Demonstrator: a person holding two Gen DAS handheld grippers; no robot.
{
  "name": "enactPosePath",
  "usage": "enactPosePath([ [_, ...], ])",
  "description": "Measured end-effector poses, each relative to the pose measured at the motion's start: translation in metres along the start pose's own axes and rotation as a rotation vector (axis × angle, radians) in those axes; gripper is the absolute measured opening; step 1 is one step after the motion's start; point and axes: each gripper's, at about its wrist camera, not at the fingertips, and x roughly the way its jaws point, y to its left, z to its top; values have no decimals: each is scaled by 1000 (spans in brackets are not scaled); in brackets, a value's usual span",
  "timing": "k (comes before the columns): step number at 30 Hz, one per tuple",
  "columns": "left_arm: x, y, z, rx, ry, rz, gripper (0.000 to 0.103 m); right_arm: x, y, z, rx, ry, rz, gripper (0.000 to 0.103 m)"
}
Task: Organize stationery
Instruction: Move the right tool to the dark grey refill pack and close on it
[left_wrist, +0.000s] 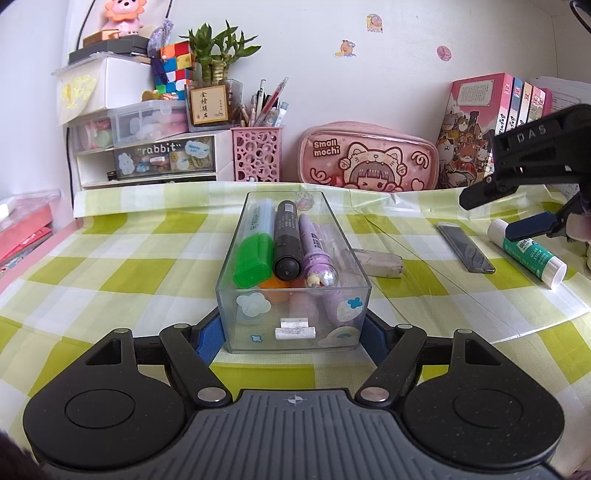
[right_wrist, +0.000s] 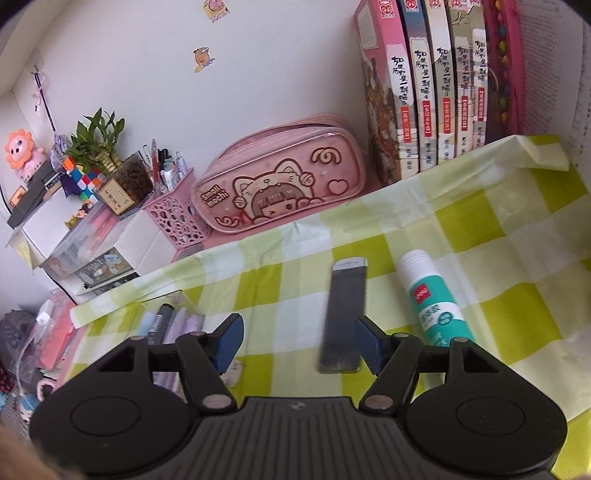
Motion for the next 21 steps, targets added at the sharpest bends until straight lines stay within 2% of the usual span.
enactPosePath([
  [6, 0, 0, 0, 0, 0, 0, 73, 15, 8, -19, -162, -7, -67, 74],
  [9, 0, 0, 0, 1, 0, 0, 73, 26, 11, -24, -205, 9, -100, 73],
  [11, 0, 0, 0, 1, 0, 0, 73, 31, 14, -27, -250, -13, -130, 73],
  [14, 0, 0, 0, 0, 0, 0, 73, 35, 19, -31, -311, -32, -187, 62],
  [15, 0, 0, 0, -1, 0, 0, 73, 35, 19, -31, -323, -39, -189, 56],
  [16, 0, 0, 0, -1, 0, -1, 73, 35, 19, -31, -326, -42, -179, 55],
  [21, 0, 1, 0, 1, 1, 1, 73, 28, 20, -31, -336, -7, -150, 54],
])
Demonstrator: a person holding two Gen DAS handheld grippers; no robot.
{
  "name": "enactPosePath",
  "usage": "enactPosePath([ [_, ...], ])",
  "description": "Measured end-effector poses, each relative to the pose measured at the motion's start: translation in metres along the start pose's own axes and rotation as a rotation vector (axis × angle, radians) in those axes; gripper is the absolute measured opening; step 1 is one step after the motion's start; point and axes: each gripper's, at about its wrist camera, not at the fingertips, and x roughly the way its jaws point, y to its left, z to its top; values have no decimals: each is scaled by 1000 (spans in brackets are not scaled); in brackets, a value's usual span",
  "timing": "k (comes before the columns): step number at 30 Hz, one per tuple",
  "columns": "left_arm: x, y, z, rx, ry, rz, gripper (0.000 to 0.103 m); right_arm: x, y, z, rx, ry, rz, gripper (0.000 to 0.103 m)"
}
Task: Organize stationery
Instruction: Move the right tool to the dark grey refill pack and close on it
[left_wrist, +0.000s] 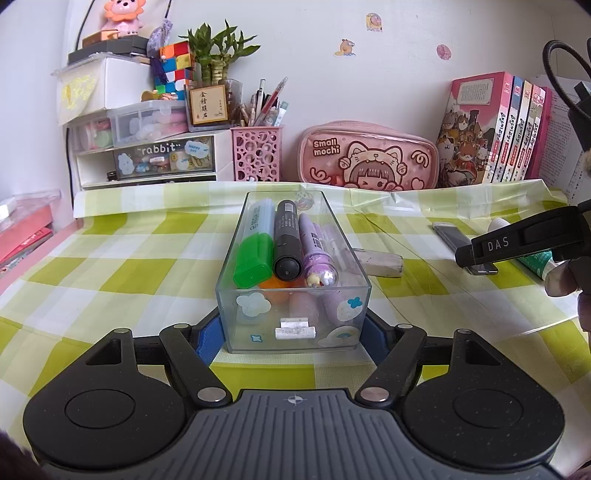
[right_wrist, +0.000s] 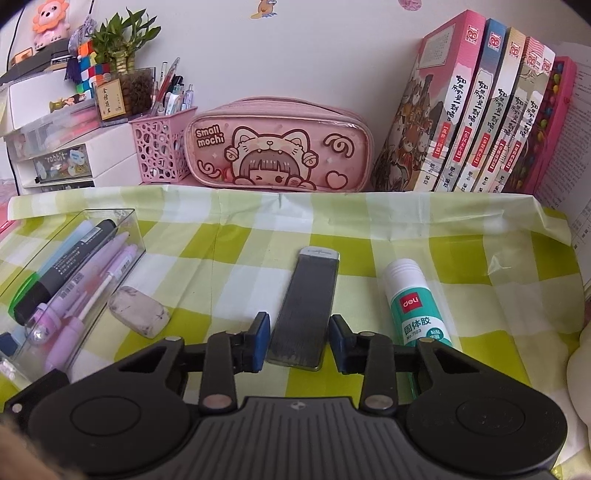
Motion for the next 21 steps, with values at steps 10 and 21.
enactPosePath([
  [10, 0, 0, 0, 1, 0, 1, 73, -6, 4, -1, 0, 54, 81, 59],
  [21, 0, 0, 0, 1, 0, 0, 73, 11, 23, 13, -36, 54, 27, 55],
])
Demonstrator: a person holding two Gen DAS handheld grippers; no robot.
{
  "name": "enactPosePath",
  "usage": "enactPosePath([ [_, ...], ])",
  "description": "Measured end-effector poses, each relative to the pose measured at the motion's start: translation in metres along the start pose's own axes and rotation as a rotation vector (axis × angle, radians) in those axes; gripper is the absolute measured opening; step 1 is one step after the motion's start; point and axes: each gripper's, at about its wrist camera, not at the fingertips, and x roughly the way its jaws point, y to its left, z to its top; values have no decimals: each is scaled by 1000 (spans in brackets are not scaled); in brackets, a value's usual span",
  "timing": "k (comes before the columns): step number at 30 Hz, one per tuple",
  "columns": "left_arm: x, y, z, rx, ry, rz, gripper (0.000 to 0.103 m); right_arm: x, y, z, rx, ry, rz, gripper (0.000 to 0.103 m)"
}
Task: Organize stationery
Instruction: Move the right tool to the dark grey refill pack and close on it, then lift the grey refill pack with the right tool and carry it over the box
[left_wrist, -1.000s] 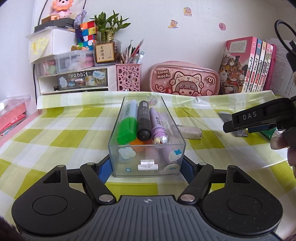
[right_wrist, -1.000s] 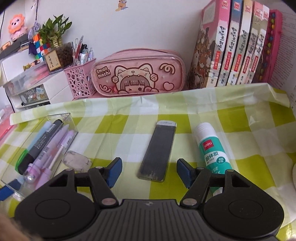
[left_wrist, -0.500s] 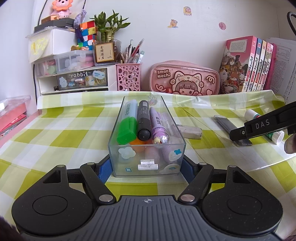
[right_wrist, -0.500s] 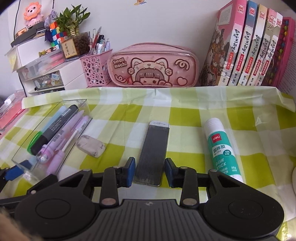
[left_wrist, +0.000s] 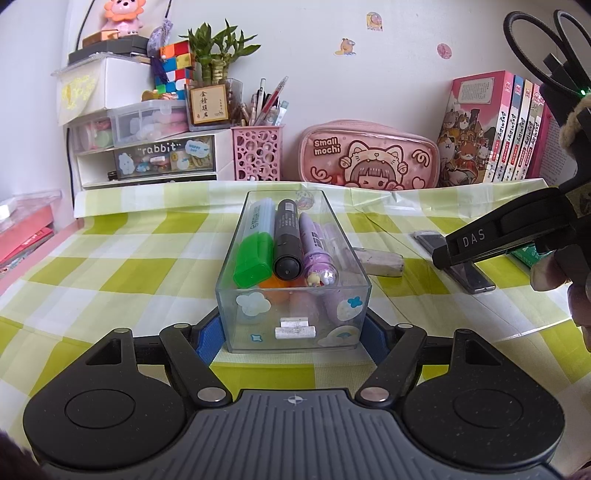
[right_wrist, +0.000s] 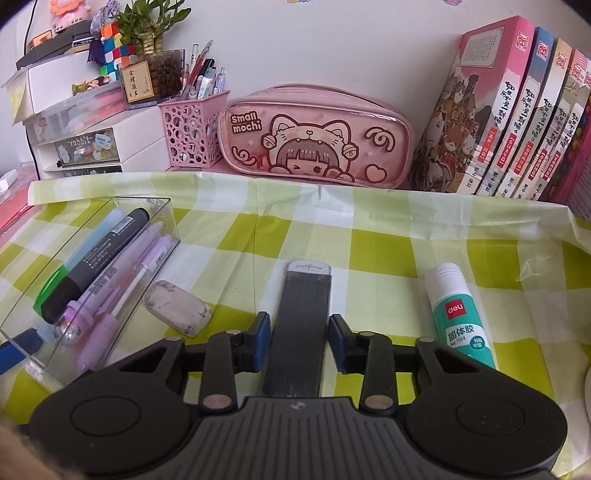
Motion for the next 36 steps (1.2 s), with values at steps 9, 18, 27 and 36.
enactPosePath([
  [9, 0, 1, 0, -2, 1, -2, 73, -1, -4, 7, 129, 28, 104, 54],
  [18, 1, 1, 0, -2, 1, -1, 73, -3, -13, 9, 274, 66, 255, 54],
  [27, 1, 1, 0, -2, 1, -1, 73, -9, -16, 16, 366, 83, 375, 54],
  [36, 1, 1, 0, -2, 1, -1, 73, -3, -5, 22, 373, 126, 411, 29],
])
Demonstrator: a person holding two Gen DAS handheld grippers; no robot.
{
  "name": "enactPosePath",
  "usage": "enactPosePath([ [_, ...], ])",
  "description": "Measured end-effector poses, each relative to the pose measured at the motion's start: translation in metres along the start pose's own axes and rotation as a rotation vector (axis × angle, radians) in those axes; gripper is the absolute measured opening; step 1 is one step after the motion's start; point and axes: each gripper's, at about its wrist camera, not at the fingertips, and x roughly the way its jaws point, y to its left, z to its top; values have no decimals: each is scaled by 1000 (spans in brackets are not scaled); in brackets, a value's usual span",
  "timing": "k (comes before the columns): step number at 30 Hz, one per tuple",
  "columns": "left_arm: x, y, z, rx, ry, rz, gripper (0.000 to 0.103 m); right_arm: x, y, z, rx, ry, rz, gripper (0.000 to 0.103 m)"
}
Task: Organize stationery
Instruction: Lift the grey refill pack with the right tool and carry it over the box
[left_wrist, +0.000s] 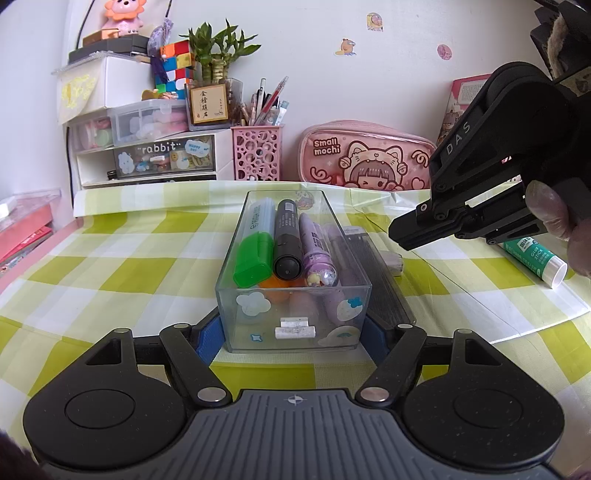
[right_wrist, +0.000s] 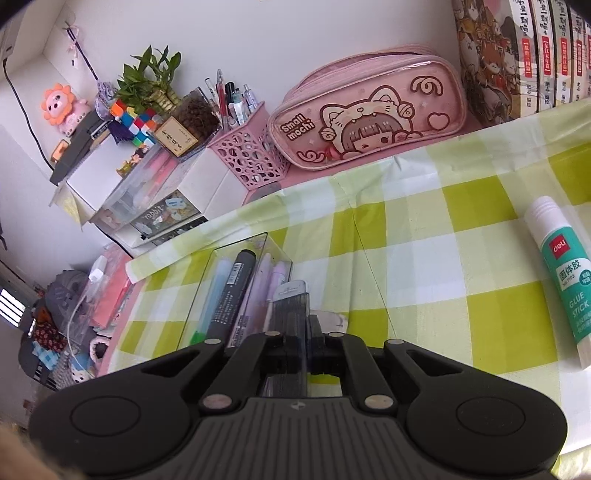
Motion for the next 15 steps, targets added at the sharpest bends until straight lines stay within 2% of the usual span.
enactPosePath([
  [5, 0, 0, 0, -1, 0, -1, 73, 8, -13, -4, 66, 43, 3, 33],
  [7, 1, 0, 0, -2, 1, -2, 73, 11, -21, -6, 97, 61, 21, 41],
  [10, 0, -1, 0, -1, 1, -1, 73, 14, -31, -9, 143, 61, 90, 45],
  [15, 0, -1, 0, -1, 1, -1, 73, 23, -36, -11, 191, 66, 183, 44],
])
